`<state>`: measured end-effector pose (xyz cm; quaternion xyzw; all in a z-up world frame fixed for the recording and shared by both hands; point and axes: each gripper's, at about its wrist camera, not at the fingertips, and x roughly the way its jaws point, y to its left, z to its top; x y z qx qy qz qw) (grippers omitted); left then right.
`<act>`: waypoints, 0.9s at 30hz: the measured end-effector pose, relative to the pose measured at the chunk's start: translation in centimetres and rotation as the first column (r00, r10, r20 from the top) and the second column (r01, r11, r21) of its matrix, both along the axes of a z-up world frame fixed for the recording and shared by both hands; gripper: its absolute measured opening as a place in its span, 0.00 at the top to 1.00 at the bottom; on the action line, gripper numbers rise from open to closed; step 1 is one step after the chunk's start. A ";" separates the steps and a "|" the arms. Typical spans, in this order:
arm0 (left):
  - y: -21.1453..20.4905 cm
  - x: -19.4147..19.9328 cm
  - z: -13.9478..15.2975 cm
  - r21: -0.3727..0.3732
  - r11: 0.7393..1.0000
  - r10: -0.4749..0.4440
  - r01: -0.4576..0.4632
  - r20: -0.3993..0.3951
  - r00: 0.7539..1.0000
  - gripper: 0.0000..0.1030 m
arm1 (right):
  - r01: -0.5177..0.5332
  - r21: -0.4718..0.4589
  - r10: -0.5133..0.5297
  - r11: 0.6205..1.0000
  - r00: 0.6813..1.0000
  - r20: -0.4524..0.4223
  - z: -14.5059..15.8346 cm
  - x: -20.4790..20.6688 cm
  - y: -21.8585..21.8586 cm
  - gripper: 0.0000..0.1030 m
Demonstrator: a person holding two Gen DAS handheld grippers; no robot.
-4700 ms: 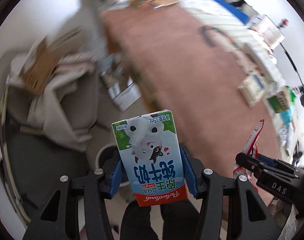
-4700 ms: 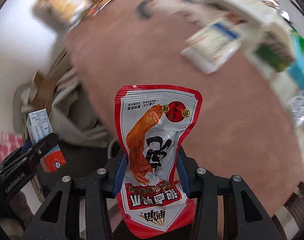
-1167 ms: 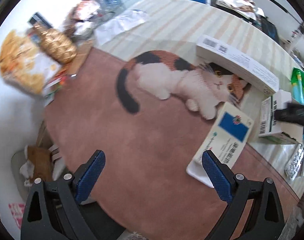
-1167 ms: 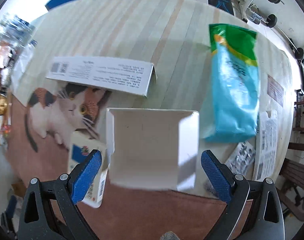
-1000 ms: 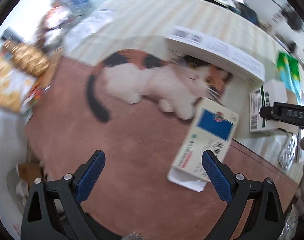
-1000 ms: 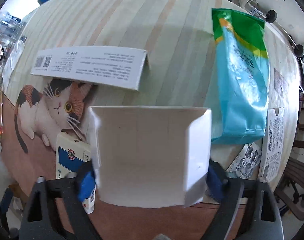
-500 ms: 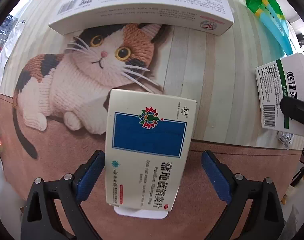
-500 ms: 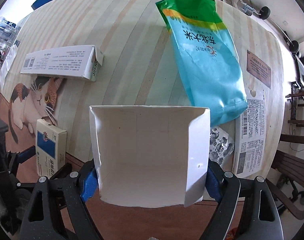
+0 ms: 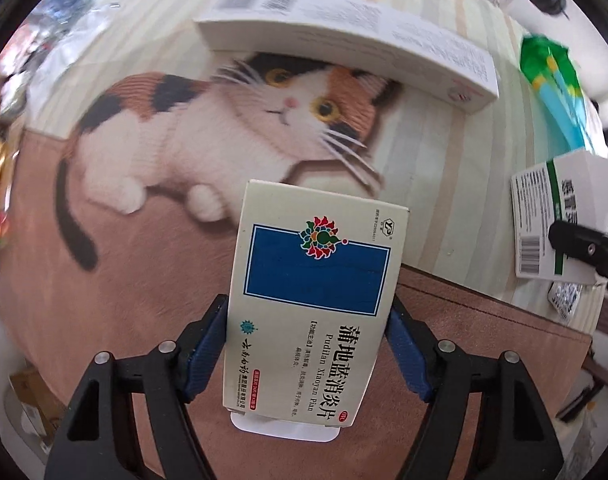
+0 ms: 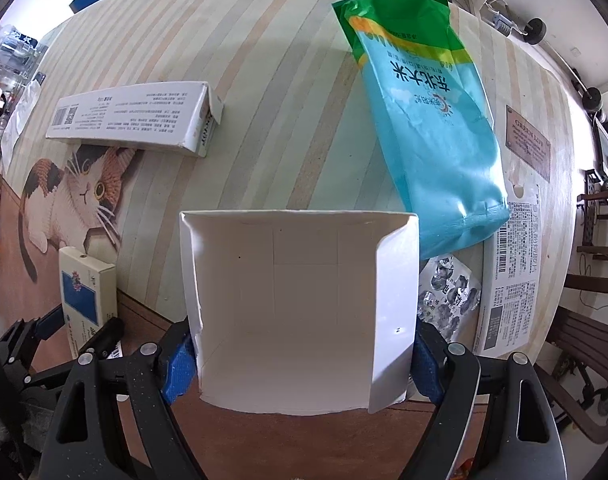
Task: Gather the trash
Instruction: 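Grasp the white medicine box with the left tool while the right tool grasps the open white box, then carry both boxes to the white bin and release them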
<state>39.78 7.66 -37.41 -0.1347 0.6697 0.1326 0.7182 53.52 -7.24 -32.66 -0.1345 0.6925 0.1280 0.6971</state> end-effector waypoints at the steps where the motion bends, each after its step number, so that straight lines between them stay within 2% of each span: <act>1: 1.0 -0.4 0.5 0.012 1.000 0.020 -0.020 0.014 1.000 0.29 | -0.008 0.001 0.008 1.000 1.000 0.005 0.4 -0.3 0.4 0.16; 7: 2.1 -4.0 4.5 0.085 0.984 0.149 -0.158 0.109 0.983 0.29 | -0.080 0.010 0.079 0.997 0.995 0.054 2.4 -2.8 1.7 0.16; 12: 2.9 -9.4 7.6 0.122 0.958 0.235 -0.259 0.177 0.956 0.29 | -0.161 0.037 0.157 0.986 0.983 0.092 4.5 -6.6 2.9 0.16; 20: 5.3 -21.6 10.5 0.119 0.894 0.394 -0.432 0.251 0.884 0.29 | -0.298 0.100 0.284 0.949 0.950 0.129 7.2 -15.1 5.9 0.16; 27: 6.4 -32.0 11.9 0.107 0.818 0.520 -0.566 0.283 0.806 0.29 | -0.449 0.136 0.435 0.883 0.893 0.118 7.2 -26.2 8.6 0.16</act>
